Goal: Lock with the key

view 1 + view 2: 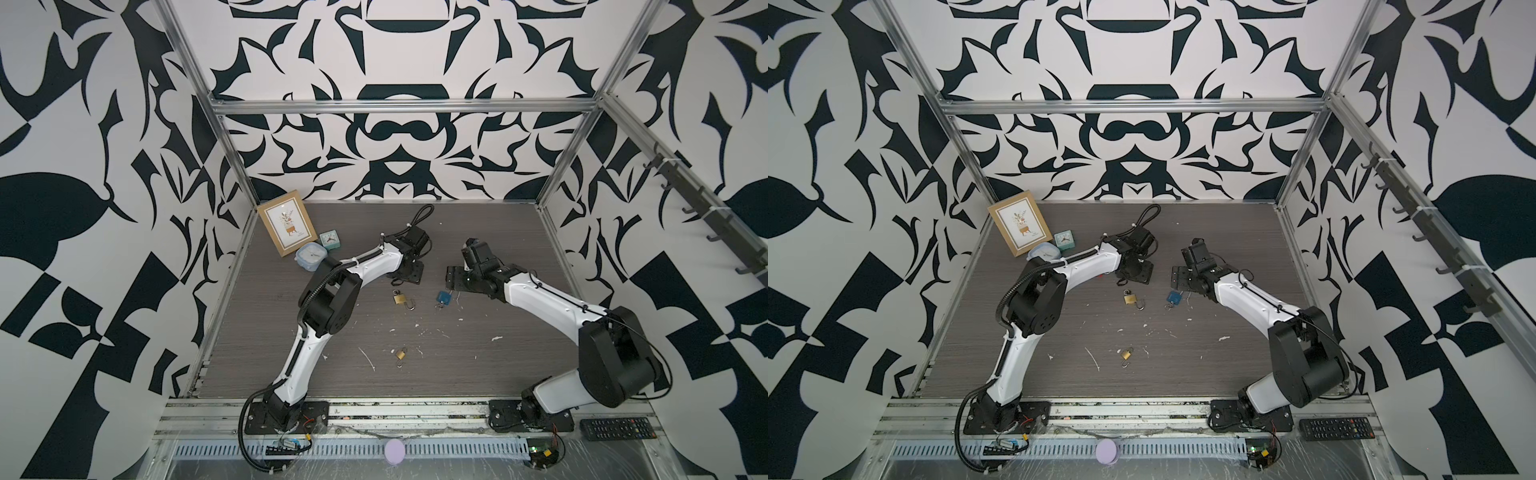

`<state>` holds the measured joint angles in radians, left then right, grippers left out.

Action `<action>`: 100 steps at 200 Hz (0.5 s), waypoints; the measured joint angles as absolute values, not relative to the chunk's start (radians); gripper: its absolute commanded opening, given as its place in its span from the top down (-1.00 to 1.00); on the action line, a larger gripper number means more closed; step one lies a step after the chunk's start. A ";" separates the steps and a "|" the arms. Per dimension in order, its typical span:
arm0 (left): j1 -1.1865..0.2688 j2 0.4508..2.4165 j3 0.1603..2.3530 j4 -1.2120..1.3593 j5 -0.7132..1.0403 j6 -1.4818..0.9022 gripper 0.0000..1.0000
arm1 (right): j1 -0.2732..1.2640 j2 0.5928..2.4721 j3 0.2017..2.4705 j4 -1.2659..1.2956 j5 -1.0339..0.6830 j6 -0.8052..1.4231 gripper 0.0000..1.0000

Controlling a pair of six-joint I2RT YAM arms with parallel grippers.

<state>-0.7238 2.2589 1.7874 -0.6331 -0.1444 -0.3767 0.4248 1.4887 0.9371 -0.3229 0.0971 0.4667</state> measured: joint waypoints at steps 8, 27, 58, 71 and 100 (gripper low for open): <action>-0.724 2.263 1.794 -0.632 -0.147 -0.377 -0.20 | 0.424 1.490 0.937 -0.323 0.097 0.466 -0.75; -0.723 2.271 1.797 -0.633 -0.154 -0.375 -0.13 | 0.420 1.494 0.937 -0.320 0.094 0.465 -0.75; -0.722 2.274 1.799 -0.633 -0.173 -0.370 -0.06 | 0.418 1.499 0.937 -0.316 0.092 0.464 -0.75; -0.722 2.280 1.806 -0.634 -0.189 -0.368 -0.05 | 0.418 1.501 0.937 -0.316 0.090 0.464 -0.75; -0.722 2.291 1.819 -0.639 -0.224 -0.354 -0.02 | 0.418 1.501 0.937 -0.316 0.090 0.464 -0.75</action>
